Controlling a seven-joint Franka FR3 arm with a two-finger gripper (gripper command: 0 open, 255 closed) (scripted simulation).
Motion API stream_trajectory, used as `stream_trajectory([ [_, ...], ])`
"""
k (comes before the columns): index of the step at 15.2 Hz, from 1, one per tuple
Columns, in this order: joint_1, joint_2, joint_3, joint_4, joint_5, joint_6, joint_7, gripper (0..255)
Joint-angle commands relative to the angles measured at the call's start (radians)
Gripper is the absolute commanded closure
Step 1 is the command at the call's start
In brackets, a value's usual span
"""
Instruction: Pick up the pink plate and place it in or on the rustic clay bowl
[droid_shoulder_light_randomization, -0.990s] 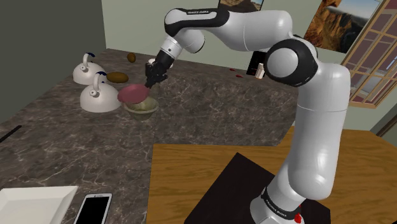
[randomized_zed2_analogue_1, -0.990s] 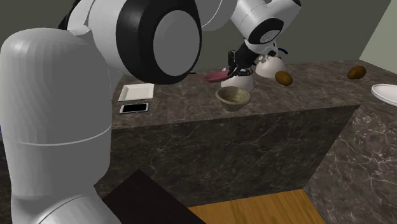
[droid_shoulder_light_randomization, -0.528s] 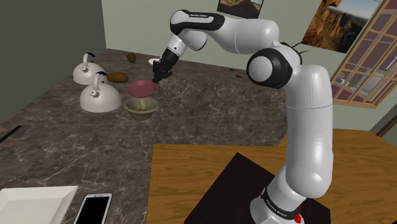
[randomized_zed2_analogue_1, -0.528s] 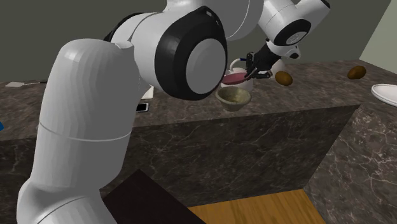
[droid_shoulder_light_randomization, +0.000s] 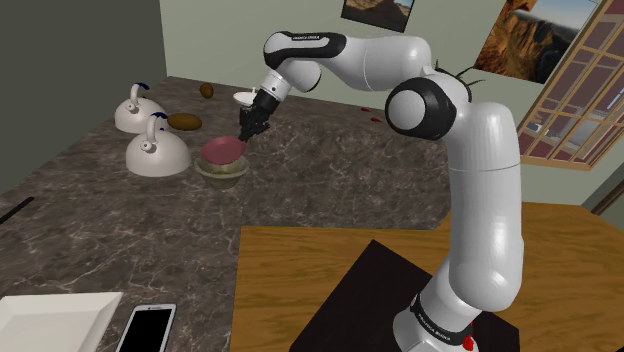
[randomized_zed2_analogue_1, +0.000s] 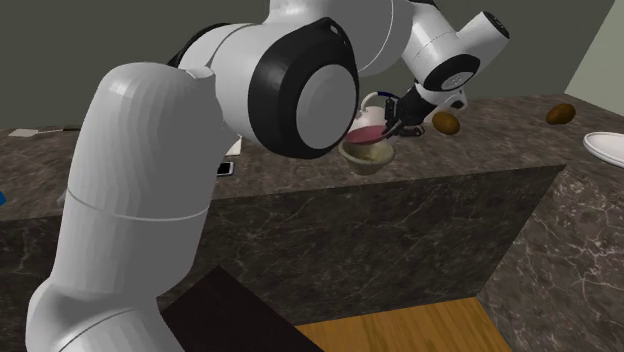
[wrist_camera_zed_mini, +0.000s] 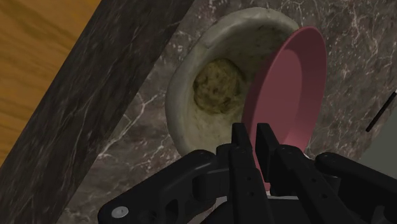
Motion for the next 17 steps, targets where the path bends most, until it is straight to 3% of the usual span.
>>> stream_trajectory([
  [1, 0.001, 0.005, 0.001, -0.020, 0.004, 0.022, -0.014, 255],
  [6, 0.003, 0.021, 0.005, -0.058, 0.015, 0.068, -0.044, 255],
  [14, 0.003, 0.022, 0.005, -0.060, 0.016, 0.071, -0.046, 255],
  [15, 0.003, 0.023, 0.005, -0.060, 0.016, 0.071, -0.045, 0],
  [17, 0.003, 0.022, 0.005, -0.060, 0.016, 0.071, -0.045, 0],
])
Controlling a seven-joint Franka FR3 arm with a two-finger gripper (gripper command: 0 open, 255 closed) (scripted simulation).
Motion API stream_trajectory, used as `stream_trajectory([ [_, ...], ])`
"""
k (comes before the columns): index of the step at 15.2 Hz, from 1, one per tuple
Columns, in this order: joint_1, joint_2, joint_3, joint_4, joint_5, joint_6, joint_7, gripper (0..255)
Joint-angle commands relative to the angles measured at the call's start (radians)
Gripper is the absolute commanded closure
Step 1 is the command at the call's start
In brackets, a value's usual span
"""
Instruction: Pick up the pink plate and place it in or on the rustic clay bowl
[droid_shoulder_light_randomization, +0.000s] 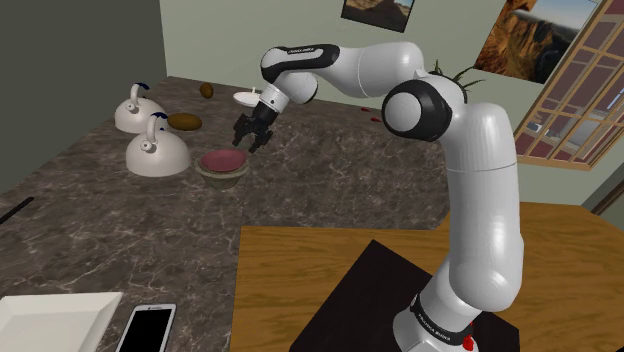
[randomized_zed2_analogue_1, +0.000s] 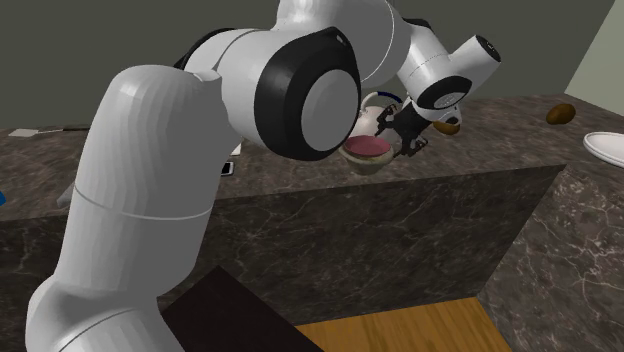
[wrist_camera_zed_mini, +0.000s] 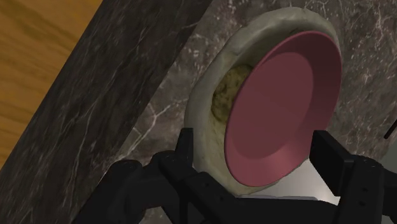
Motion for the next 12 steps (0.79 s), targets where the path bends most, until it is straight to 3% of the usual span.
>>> stream_trajectory([
  [1, 0.000, 0.000, 0.000, 0.000, 0.000, 0.000, 0.000, 0],
  [3, 0.000, 0.000, 0.000, 0.000, 0.000, 0.000, 0.000, 0],
  [7, -0.035, -0.025, -0.015, 0.066, -0.016, -0.100, 0.015, 0],
  [12, -0.035, -0.025, -0.015, 0.066, -0.016, -0.100, 0.015, 0],
])
